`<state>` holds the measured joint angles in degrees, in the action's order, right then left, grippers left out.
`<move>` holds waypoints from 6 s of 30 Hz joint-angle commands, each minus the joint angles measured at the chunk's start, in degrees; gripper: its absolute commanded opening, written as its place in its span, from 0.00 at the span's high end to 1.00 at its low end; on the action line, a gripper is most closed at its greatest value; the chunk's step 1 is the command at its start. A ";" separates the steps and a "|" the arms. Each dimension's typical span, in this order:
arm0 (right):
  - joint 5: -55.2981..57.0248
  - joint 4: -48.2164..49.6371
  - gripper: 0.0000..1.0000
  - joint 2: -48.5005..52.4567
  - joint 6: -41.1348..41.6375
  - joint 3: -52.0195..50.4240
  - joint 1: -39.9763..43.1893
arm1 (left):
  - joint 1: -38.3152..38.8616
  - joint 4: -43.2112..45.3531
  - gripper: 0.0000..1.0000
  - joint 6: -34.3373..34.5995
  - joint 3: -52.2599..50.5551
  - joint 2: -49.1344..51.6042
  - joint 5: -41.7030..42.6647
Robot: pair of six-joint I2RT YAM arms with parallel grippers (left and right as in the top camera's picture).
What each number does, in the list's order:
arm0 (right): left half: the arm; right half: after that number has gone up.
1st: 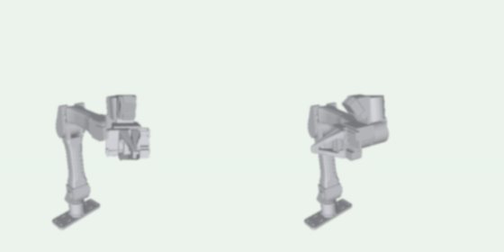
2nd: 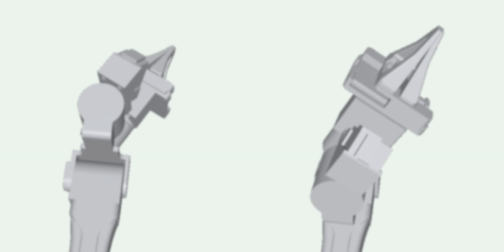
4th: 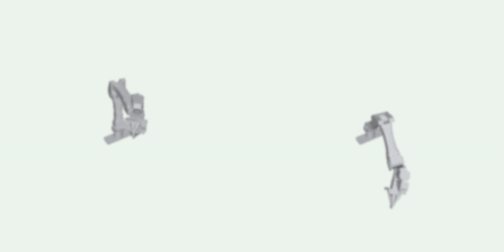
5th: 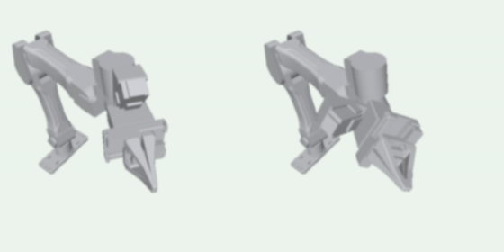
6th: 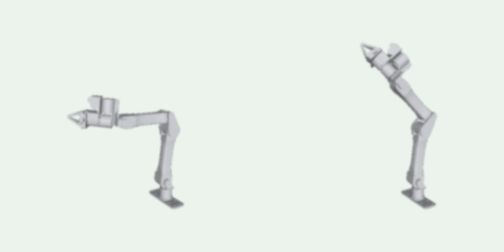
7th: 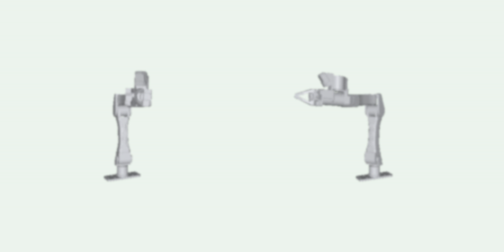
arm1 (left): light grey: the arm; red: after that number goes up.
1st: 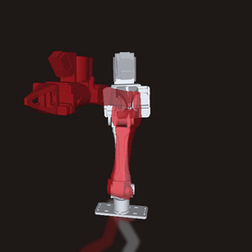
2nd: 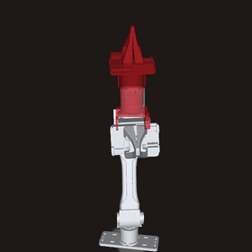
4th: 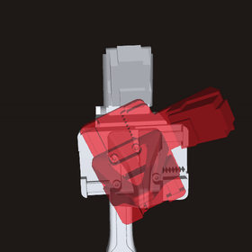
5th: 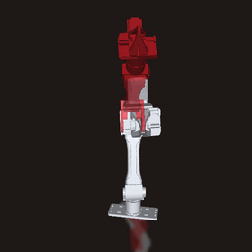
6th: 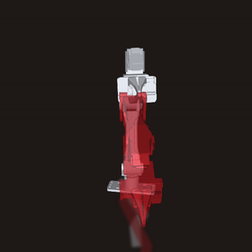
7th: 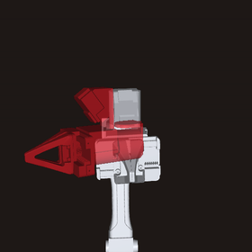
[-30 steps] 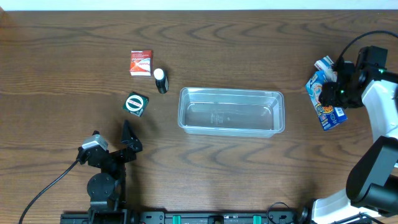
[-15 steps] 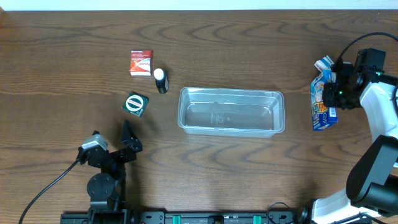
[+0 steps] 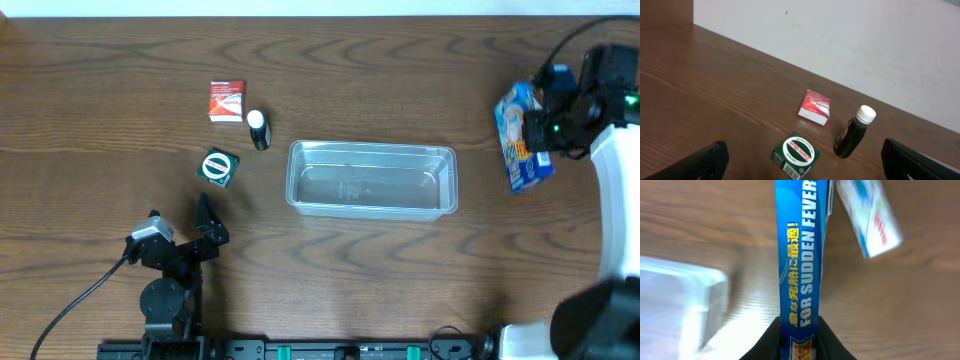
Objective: Pack container
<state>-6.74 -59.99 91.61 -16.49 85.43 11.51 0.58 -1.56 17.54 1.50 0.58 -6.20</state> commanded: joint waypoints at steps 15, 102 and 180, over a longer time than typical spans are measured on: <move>-1.20 -8.31 0.90 -11.43 -19.52 6.75 -27.06 | -0.24 -2.08 0.02 -1.03 -1.27 -0.35 -0.70; -13.62 -0.52 0.70 5.81 -20.50 -10.78 -30.99 | -0.24 -2.08 0.02 -1.01 -1.27 -0.35 -0.70; 16.85 13.97 0.39 15.91 70.01 -0.79 -55.30 | -0.24 -2.08 0.02 -1.01 -1.27 -0.35 -0.70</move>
<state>8.82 -44.86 107.74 54.59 83.94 -44.36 0.58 -1.56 17.52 1.50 0.58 -6.20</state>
